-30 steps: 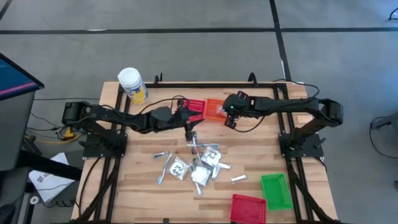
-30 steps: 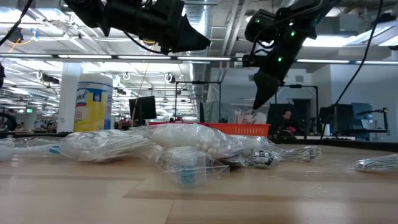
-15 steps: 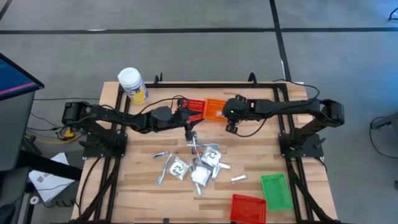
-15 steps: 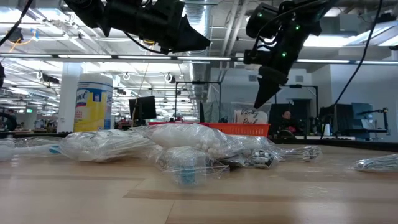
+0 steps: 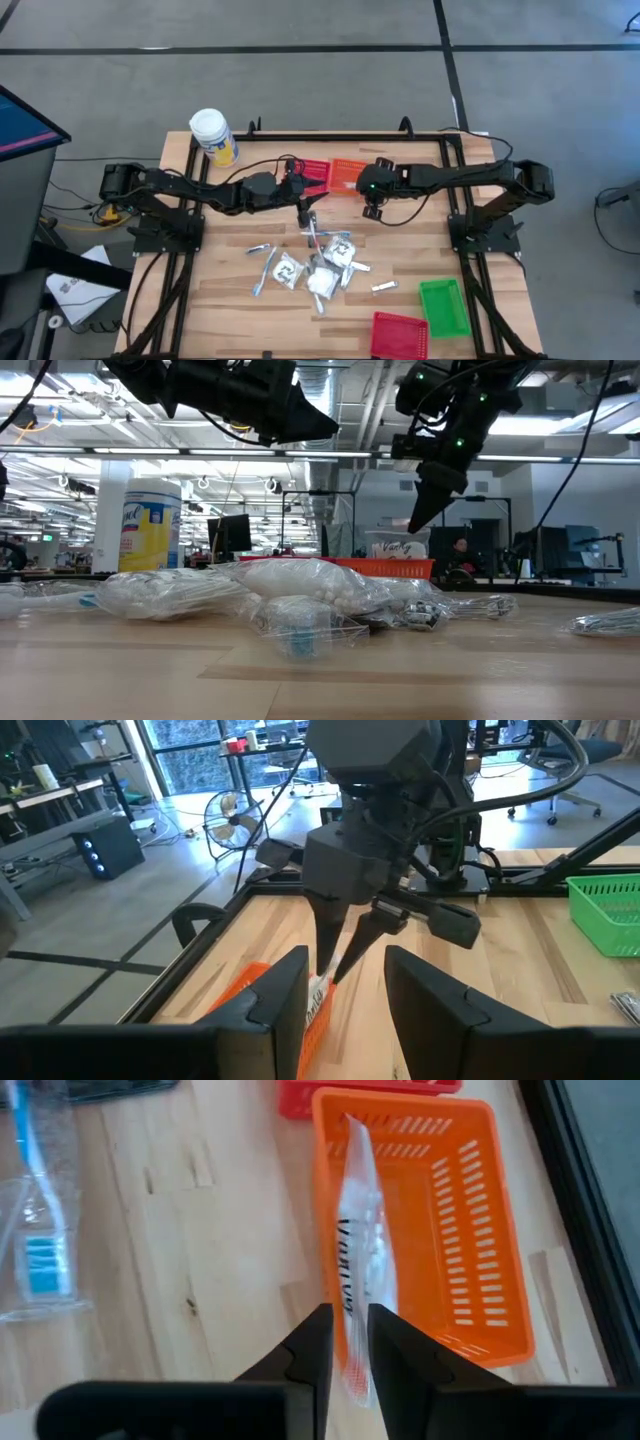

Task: Pick & Place Travel size toiletries
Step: Put the white cotton pack into the orange bin

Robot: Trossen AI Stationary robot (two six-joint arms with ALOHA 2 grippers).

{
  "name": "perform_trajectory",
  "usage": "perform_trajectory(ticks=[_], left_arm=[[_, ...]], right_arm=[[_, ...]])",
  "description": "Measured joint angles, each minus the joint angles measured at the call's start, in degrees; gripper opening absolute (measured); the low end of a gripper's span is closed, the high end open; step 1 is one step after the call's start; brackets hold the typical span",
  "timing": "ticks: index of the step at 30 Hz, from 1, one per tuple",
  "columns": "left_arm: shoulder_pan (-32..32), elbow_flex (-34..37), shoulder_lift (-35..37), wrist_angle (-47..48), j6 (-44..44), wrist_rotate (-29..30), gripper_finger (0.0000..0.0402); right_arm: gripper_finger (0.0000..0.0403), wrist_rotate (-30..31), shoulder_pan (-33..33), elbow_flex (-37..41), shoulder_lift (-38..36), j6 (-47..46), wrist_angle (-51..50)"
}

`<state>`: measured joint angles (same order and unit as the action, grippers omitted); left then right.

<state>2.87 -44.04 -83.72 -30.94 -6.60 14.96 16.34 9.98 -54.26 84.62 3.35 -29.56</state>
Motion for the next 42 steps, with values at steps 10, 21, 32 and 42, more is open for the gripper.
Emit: perform_trajectory(ticks=[10,21,32,42], left_arm=[[0.0,0.0,0.0,-0.1,0.0,0.0,0.0126],[0.0,0.0,0.0,-0.2,0.0,0.0,0.0126],[0.0,0.0,0.0,-0.2,0.0,0.0,0.0126],[0.0,0.0,0.0,-0.2,0.0,0.0,0.0126]], right_arm=[[0.0059,0.0,1.4,1.5,0.0,-0.4,0.1],[0.0052,1.4,2.9,1.6,0.0,-0.3,2.2],[0.0003,8.7,4.7,1.6,0.0,1.2,5.1],[0.0001,7.6,2.1,1.6,0.0,4.8,-0.2]])
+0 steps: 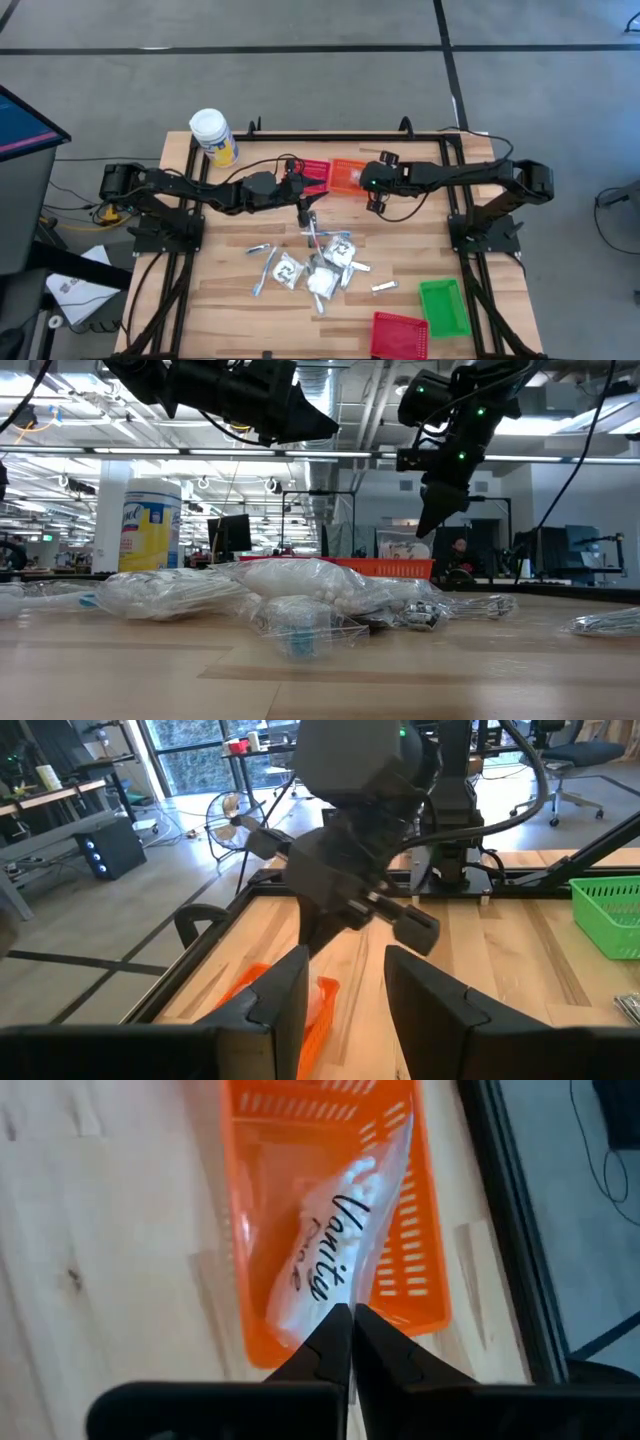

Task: Pick & Place Travel size toiletries
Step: Put the white cotton pack into the orange bin

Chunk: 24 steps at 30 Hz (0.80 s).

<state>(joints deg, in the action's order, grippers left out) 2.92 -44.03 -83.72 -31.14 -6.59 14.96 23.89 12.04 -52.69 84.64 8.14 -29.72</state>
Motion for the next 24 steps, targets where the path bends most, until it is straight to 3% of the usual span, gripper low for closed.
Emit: perform_trajectory(ticks=[16,24], left_arm=[[0.0,0.0,0.0,0.0,0.0,0.0,0.0126],[0.0,0.0,0.0,0.0,0.0,0.0,0.0126]], right_arm=[[0.0005,-4.2,-1.1,0.0,0.0,-0.9,1.2],[0.0059,-4.6,-2.8,0.0,0.0,-1.7,1.9]])
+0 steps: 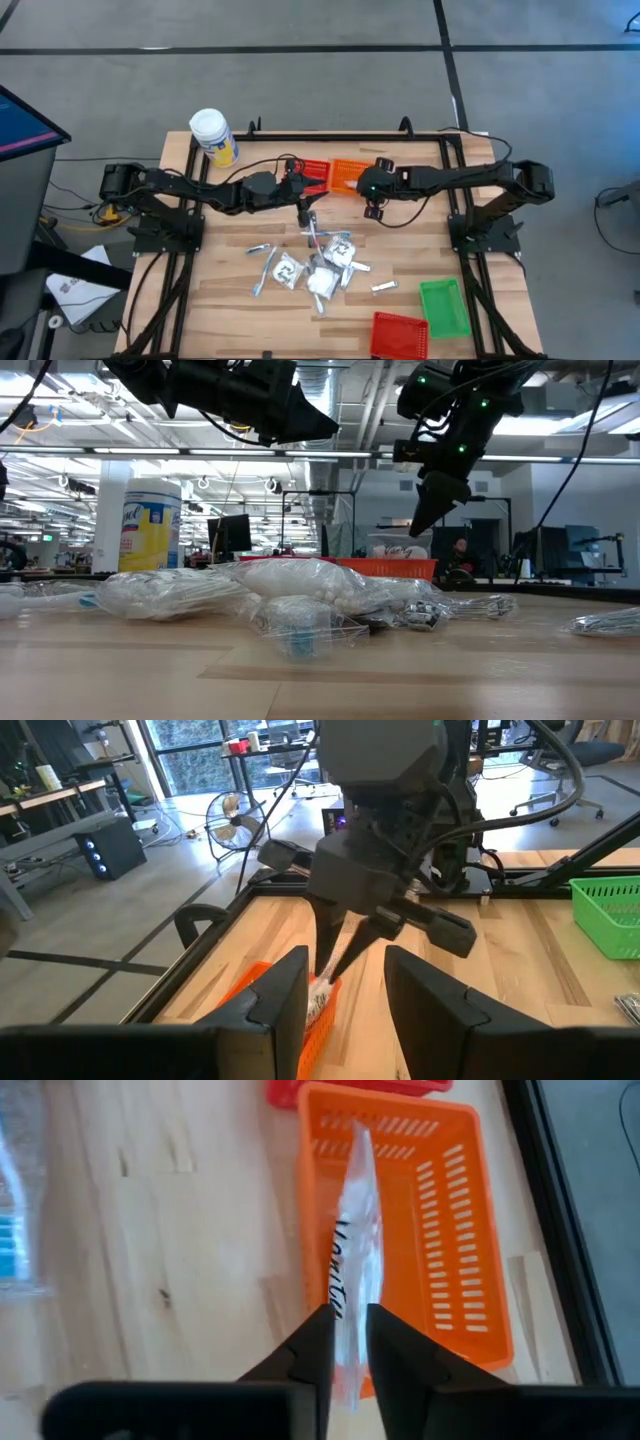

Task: Pick & Place Travel size toiletries
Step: Put the white cotton pack into the orange bin, then put the blue toothbrush into the top red bin

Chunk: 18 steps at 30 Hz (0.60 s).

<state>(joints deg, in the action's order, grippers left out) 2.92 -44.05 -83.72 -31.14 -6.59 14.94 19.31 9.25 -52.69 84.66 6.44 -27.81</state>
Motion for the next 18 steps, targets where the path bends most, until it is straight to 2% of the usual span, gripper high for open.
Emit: perform_trajectory(ticks=[9,18], left_arm=[[0.0,0.0,0.0,0.0,0.0,0.0,0.0126],[0.0,0.0,0.0,0.1,0.0,0.0,0.0126]], right_arm=[[0.0119,0.6,-1.4,0.0,0.0,0.0,0.9],[0.0201,6.2,-2.1,0.0,0.0,-0.9,1.3]])
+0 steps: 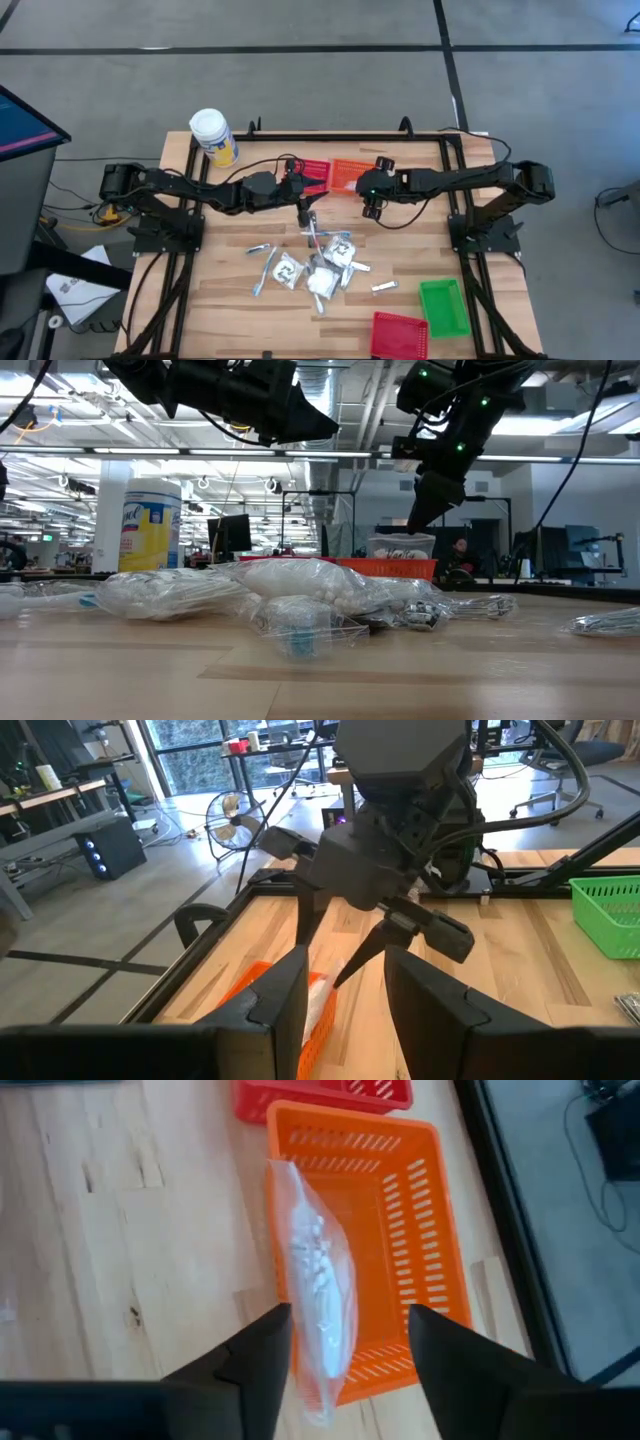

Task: Pick & Place Travel size toiletries
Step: Put the blue toothbrush into the top red bin

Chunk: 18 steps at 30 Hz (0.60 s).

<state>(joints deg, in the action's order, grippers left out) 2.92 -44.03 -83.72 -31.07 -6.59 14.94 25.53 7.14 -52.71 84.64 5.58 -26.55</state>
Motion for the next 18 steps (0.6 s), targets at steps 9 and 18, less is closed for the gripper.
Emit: perform_trajectory(ticks=[9,18], left_arm=[[0.0,0.0,0.0,0.1,0.0,-0.2,0.0126],[0.0,0.0,0.2,0.3,1.6,-7.8,0.0126]], right_arm=[[0.0239,0.3,-2.9,-4.4,0.0,-0.5,-3.7],[0.0224,0.3,-9.3,-9.2,0.0,0.8,-4.9]])
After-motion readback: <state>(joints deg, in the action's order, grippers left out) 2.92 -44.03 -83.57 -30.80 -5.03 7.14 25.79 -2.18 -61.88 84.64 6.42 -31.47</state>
